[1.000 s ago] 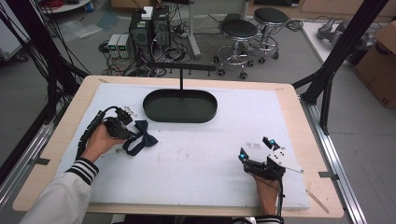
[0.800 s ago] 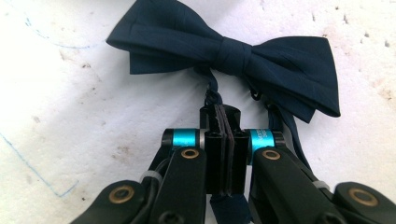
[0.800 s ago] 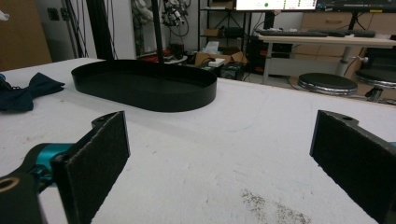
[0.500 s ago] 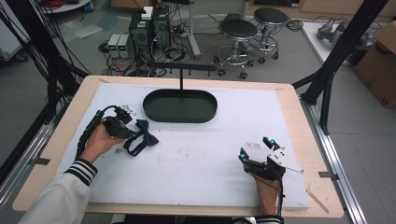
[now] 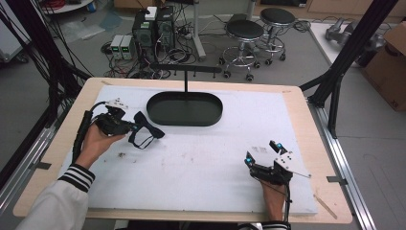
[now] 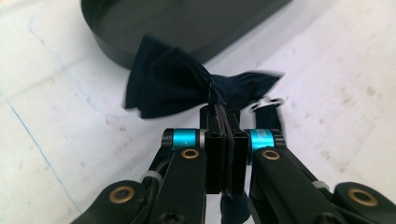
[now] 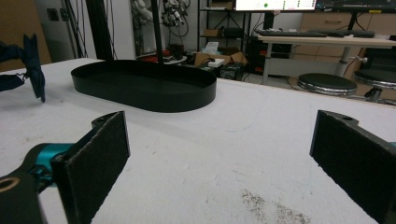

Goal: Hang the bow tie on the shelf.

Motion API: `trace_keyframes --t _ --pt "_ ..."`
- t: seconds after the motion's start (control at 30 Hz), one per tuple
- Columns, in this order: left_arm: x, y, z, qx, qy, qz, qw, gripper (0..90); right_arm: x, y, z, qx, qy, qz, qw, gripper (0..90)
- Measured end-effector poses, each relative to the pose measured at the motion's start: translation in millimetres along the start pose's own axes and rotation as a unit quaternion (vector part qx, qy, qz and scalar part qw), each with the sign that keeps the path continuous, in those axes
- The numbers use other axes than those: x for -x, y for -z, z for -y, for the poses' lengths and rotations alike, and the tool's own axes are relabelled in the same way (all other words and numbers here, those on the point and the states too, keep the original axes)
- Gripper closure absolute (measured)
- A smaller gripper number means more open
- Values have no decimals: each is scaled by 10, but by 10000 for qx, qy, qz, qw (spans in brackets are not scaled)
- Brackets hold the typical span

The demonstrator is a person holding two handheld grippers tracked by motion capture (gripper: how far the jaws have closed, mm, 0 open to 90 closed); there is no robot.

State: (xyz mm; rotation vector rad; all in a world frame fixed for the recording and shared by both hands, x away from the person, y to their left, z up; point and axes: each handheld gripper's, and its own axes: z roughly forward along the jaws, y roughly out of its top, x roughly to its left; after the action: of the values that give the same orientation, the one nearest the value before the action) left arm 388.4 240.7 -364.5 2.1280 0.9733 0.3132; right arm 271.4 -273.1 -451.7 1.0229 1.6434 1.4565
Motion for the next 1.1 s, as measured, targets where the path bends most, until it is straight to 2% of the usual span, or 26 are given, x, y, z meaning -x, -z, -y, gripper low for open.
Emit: trace_keyframes --t 0.07,0.1,0.27,0.3,0.37,0.4,0.5,0.57,0.63,0.7,0.73,0.97,1.1 --pt "-9 27 -7 87 3 -5 10000 886 0 0 0 1 2 2 10000 37" --pt "-18 75 -21 279 42 -34 9996 886 0 0 0 -1 14 3 10000 37" --pt "-1 179 -79 755 23 -40 9971 886 -1 1 0 -2 -12 5 10000 37" --pt "-1 179 -79 755 23 -40 9971 886 -1 1 0 -2 -12 5 10000 37" --pt "41 233 -137 913 -102 -113 9957 886 -2 0 0 -1 -5 6 10000 37" --pt "41 233 -137 913 -102 -113 9957 886 -2 0 0 -1 -5 6 10000 37" --pt "112 292 -245 1129 -228 -105 9933 886 -2 1 0 -2 -12 6 10000 37" --pt "131 303 -275 1173 -270 -109 9927 886 -2 0 0 1 -15 5 10000 37" --pt "177 327 -358 1303 -363 -127 9907 886 -2 1 0 -2 -23 7 10000 37" --pt "188 332 -382 1345 -395 -130 9900 886 -2 2 0 -2 -26 4 10000 37" --pt "203 339 -427 1424 -431 -143 9888 886 -2 1 0 0 -26 5 10000 37" --pt "223 318 -536 1496 -451 -110 9877 886 0 4 1 -2 -45 -1 10000 37" --pt "263 295 -650 1587 -527 -98 9859 886 1 5 2 -1 -45 -2 10000 37"
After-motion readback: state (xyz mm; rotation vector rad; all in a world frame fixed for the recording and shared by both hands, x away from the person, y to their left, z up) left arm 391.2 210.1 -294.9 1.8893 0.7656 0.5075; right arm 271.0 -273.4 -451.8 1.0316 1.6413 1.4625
